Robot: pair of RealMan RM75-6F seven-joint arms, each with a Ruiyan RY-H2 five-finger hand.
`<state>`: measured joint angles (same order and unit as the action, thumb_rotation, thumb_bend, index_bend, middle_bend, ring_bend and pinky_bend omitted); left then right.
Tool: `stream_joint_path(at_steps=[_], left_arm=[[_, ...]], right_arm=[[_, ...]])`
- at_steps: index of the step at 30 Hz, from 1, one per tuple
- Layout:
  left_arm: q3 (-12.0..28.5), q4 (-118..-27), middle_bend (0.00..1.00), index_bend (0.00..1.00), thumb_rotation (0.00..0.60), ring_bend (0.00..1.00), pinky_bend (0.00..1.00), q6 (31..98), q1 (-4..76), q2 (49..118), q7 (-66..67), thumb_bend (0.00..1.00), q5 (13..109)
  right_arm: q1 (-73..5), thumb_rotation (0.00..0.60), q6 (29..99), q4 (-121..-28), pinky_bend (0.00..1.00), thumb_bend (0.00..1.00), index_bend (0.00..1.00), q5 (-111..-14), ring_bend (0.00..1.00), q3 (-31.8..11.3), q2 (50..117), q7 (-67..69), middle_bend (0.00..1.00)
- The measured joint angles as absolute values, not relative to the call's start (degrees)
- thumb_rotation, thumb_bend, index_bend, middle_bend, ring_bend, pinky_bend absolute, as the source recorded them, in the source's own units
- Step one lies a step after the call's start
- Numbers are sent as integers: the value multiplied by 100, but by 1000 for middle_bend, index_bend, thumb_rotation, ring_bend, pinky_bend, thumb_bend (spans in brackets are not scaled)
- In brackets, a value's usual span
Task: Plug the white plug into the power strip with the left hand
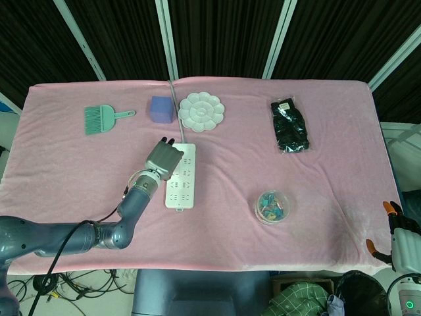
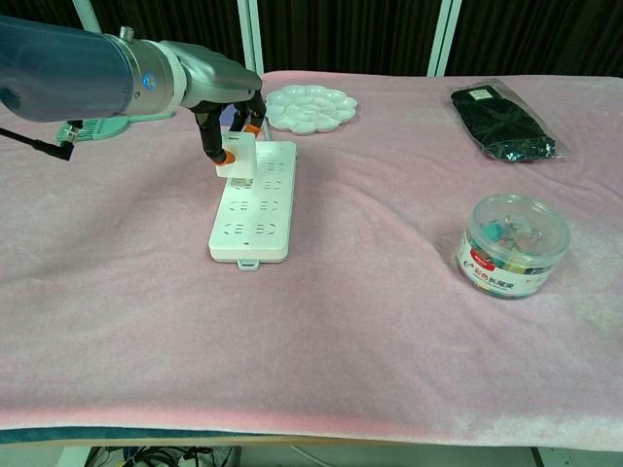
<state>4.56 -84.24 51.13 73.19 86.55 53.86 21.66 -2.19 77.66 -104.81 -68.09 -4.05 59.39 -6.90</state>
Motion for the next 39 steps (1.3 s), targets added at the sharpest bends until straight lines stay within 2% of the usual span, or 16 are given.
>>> stream_joint_path(at_steps=[39], left_arm=[[336,-8363,539,549,600,135,186,5054,7318,8682,5194,451,2271]], right_arm=[[-224,600,7755,-10484,136,228,0,-6804,176,-401,5932,-699,39]])
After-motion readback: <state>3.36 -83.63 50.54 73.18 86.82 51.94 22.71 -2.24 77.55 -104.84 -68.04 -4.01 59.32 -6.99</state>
